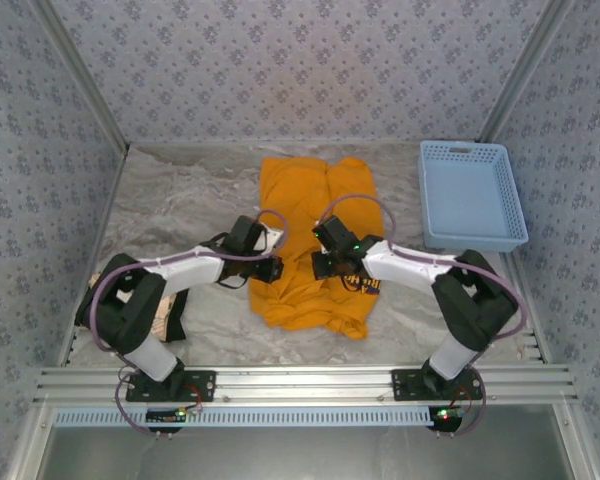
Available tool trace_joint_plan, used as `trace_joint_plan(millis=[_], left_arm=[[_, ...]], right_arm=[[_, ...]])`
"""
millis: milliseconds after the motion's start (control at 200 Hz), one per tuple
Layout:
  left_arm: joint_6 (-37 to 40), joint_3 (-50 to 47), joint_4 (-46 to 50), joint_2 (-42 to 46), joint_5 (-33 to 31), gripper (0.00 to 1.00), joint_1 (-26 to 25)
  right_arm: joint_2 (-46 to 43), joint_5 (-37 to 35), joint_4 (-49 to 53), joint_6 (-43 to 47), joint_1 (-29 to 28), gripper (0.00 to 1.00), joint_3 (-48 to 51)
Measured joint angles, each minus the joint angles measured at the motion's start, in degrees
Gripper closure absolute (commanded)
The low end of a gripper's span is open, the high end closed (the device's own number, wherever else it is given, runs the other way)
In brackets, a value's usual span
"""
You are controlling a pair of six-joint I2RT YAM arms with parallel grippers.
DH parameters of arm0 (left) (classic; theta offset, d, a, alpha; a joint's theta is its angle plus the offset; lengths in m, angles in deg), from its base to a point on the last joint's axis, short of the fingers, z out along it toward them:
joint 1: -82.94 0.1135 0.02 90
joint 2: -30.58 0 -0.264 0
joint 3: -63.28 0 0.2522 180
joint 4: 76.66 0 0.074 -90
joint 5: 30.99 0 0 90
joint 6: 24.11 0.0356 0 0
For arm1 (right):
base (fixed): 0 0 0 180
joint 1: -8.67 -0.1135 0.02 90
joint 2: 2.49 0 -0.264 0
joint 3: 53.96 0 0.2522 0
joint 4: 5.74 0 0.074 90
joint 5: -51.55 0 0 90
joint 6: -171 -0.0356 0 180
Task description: Fold the inside-out t-shirt
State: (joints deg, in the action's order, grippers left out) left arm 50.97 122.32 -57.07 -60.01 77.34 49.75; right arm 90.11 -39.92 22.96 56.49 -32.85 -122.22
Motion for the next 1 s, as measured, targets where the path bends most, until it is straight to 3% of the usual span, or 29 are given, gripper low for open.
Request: trace_joint_plan(millis=[145, 205, 290, 340, 420, 490, 685, 820, 999], left_arm=[[-3.0, -4.5, 0.3, 5.6, -0.8, 1.0, 7.7], [-3.7, -5.9, 0.3, 7.1, -1.2, 1.0, 9.5], [-3.8, -6.6, 0.1, 7.1, -0.5, 0.98, 9.6], [-3.8, -6.9, 0.1, 7.0, 0.4, 0.9, 9.5], [-4.0, -6.9, 0.2, 6.4, 1.6, 0.62, 9.6], [-3.6, -6.8, 0.9, 6.5, 2.7, 0.55, 9.4], [-0.4, -4.3, 5.0, 8.3, 2.8, 0.52, 4.5], [3.0, 0.9, 5.9, 7.9, -0.6, 0.51, 1.4], [10.8, 2.3, 0.2, 2.2, -1.1, 0.51, 0.6]], right_arm=[[-5.1, 1.9, -1.2, 0.7, 4.3, 0.96, 5.5], [-4.8, 3.0, -2.2, 1.4, 5.7, 0.83, 7.6], [-3.8, 4.4, -2.3, 2.5, 5.8, 0.78, 9.0], [-3.7, 4.6, -2.2, 3.6, 5.4, 0.72, 9.0], [-4.8, 4.7, -1.6, 5.3, 4.6, 0.61, 8.9], [-7.0, 4.7, 0.3, 7.0, 3.8, 0.57, 8.0], [-10.1, 4.8, 2.4, 11.6, 0.8, 0.66, -0.9], [-5.5, 5.4, 0.7, 12.1, -0.9, 0.66, -5.5], [0.2, 7.5, -0.4, 10.5, -2.1, 0.67, -4.2]])
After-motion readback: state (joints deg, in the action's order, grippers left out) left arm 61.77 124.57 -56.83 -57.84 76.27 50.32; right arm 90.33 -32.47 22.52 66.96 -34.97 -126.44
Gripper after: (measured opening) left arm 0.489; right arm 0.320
